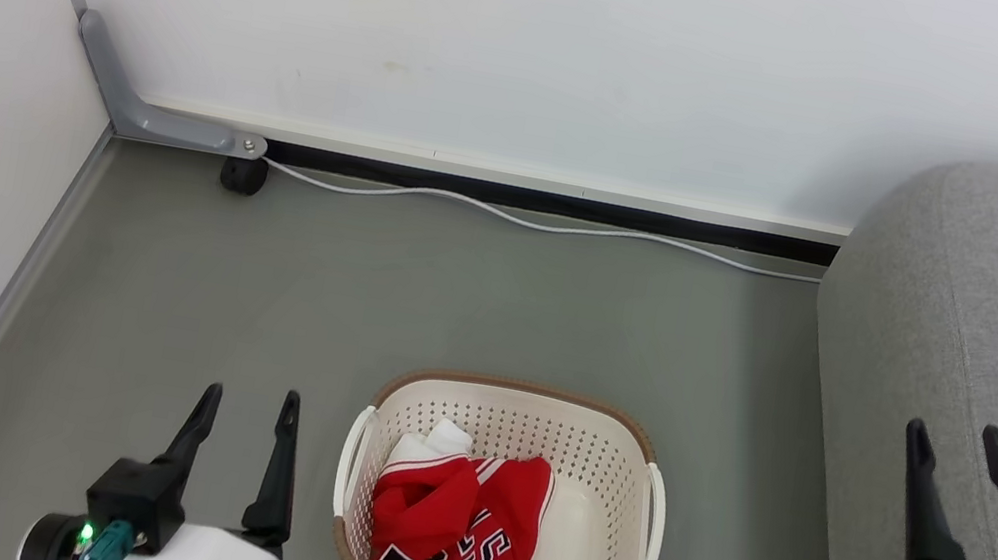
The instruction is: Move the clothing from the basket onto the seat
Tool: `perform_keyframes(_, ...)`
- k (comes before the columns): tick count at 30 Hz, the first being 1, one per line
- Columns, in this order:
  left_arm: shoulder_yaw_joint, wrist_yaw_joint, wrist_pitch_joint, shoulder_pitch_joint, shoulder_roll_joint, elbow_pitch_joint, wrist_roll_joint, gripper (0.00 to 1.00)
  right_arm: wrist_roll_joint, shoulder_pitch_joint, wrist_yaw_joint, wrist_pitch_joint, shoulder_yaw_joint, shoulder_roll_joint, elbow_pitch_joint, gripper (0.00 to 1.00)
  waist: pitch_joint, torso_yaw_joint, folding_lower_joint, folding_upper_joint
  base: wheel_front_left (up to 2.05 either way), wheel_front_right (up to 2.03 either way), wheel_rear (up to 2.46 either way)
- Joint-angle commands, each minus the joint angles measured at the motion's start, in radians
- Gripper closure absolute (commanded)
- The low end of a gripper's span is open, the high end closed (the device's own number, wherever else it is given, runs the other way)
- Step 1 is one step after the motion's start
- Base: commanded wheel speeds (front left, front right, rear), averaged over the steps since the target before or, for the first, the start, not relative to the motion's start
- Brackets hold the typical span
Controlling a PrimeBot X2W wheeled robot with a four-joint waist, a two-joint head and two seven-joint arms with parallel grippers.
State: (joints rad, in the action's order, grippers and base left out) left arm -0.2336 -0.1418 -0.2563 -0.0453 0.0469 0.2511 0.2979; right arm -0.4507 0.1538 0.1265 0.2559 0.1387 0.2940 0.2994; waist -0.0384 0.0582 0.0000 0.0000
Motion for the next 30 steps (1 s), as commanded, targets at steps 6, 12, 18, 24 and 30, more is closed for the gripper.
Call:
perform_keyframes(6,0.072,-0.005,-0.006,0.065,0.003,-0.069,0.000,0.00,0.029,-0.053,0.004,0.006,0.010,-0.034,-0.032,0.00,0.022,-0.012,0.0000,0.0000,0.00,0.00,0.00)
perform_keyframes(12,0.076,-0.008,-0.006,0.094,0.003,-0.080,-0.002,0.00,0.034,-0.071,0.004,0.006,0.007,-0.048,-0.032,0.00,0.024,-0.020,0.0000,0.0000,0.00,0.00,0.00)
perform_keyframes(18,0.074,-0.009,-0.006,0.099,0.003,-0.085,-0.007,0.00,0.041,-0.072,0.004,0.006,0.005,-0.056,-0.034,0.00,0.025,-0.024,0.0000,0.0000,0.00,0.00,0.00)
perform_keyframes(24,0.065,-0.011,-0.006,0.094,0.003,-0.093,-0.012,0.00,0.039,-0.066,0.004,0.006,0.000,-0.055,-0.044,0.00,0.015,-0.025,0.0000,0.0000,0.00,0.00,0.00)
perform_keyframes(30,0.044,-0.016,-0.006,0.088,0.003,-0.094,-0.013,0.00,0.027,-0.065,0.004,0.006,-0.006,-0.051,-0.055,0.00,-0.007,-0.027,0.0000,0.0000,0.00,0.00,0.00)
